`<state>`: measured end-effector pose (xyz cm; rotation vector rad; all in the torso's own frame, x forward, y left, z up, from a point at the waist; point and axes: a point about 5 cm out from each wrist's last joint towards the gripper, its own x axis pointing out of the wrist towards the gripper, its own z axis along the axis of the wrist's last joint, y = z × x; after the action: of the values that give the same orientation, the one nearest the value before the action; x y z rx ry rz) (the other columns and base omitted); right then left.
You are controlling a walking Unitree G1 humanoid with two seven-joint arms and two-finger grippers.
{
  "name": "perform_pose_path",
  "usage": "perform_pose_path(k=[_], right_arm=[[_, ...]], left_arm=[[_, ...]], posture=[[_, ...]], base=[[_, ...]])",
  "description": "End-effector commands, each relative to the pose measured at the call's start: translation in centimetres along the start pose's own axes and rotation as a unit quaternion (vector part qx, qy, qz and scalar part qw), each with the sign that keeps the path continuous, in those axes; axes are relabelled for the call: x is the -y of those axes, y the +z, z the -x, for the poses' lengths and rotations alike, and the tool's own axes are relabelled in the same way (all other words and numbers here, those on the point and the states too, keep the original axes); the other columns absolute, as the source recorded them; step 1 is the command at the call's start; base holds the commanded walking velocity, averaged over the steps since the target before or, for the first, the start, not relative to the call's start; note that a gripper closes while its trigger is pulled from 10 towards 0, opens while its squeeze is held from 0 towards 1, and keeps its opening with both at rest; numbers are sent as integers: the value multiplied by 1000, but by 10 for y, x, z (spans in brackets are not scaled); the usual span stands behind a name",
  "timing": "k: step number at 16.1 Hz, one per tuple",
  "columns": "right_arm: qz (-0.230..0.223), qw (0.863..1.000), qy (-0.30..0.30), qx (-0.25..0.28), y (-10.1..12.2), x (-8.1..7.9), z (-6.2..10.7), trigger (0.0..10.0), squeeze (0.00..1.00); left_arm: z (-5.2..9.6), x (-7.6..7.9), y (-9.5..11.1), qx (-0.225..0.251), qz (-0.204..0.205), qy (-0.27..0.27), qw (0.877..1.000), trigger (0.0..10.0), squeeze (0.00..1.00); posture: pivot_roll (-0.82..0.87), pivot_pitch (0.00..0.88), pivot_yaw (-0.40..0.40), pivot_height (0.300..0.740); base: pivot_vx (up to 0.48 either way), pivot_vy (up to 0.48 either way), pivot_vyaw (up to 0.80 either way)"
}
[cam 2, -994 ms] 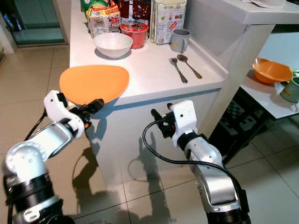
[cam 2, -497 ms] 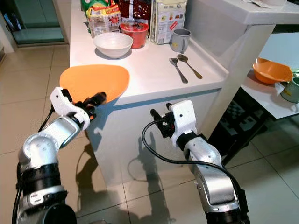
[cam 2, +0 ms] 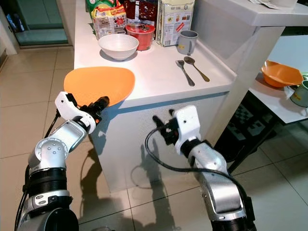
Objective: Setting the table
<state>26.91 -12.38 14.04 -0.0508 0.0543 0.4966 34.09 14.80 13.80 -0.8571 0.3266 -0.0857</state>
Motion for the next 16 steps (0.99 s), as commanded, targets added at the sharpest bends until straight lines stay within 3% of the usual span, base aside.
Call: perform_pose_path(k=[1, 9, 16], right_arm=[[-11, 1000, 11, 3, -4, -2, 1, 10000, 0], [-16, 1000, 20, 15, -6, 0, 6, 10000, 0], [-13, 1000, 6, 27, -4, 5, 6, 10000, 0]], left_arm=[[-4, 10, 1, 2, -5, -19, 1000, 0, 0], [-4, 15, 4, 13, -5, -36, 999, 0, 0], [6, 33, 3, 13, -26, -83, 996, 0, 0]], posture=[[13, 0, -30, 740], [14, 0, -30, 740], [22, 0, -24, 740]], base=[[0, 0, 0], [0, 0, 0], [0, 0, 0]])
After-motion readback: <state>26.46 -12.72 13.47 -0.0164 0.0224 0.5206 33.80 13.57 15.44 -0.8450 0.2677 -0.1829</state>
